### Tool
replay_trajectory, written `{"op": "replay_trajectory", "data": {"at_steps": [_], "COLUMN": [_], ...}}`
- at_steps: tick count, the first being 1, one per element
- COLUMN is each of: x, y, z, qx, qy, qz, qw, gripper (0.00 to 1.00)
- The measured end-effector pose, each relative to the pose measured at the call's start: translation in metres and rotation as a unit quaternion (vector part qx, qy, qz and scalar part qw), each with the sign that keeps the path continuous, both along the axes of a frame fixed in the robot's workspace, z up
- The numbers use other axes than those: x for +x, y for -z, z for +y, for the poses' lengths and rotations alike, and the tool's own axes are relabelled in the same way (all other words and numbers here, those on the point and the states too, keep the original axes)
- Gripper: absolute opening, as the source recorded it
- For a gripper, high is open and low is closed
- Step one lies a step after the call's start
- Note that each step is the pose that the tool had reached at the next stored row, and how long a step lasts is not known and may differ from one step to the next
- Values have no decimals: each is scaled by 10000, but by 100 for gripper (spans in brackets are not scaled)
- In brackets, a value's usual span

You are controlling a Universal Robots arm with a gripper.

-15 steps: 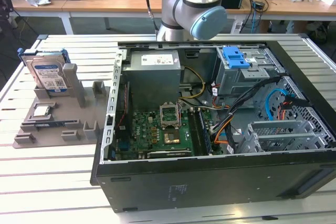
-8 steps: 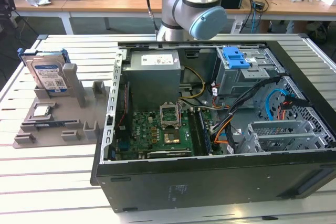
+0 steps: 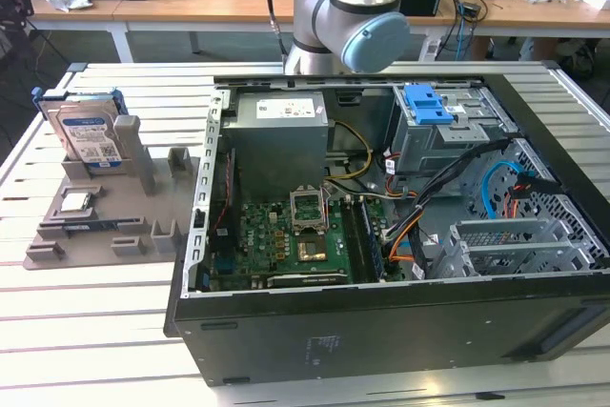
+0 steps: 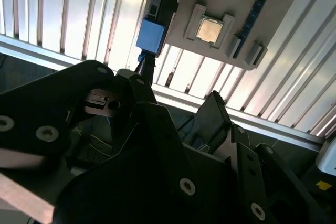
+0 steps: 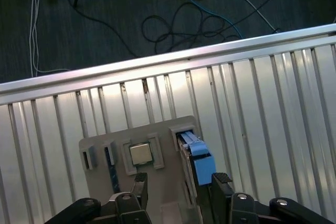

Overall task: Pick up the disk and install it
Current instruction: 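Pick up the disk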

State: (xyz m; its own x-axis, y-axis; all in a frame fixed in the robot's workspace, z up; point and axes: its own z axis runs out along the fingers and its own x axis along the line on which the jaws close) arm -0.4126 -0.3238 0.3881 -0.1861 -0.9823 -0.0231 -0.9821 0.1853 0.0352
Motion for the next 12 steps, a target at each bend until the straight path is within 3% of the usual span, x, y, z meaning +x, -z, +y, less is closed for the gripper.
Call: {"op": "replay_trajectory", "data": {"at_steps": [7, 12], "x": [2, 7], "y": [38, 140], "z": [45, 81], "qx": [0, 0], "qy": [0, 0], "qz": [1, 7], "qw": [10000, 10000], "gripper": [60, 60]}}
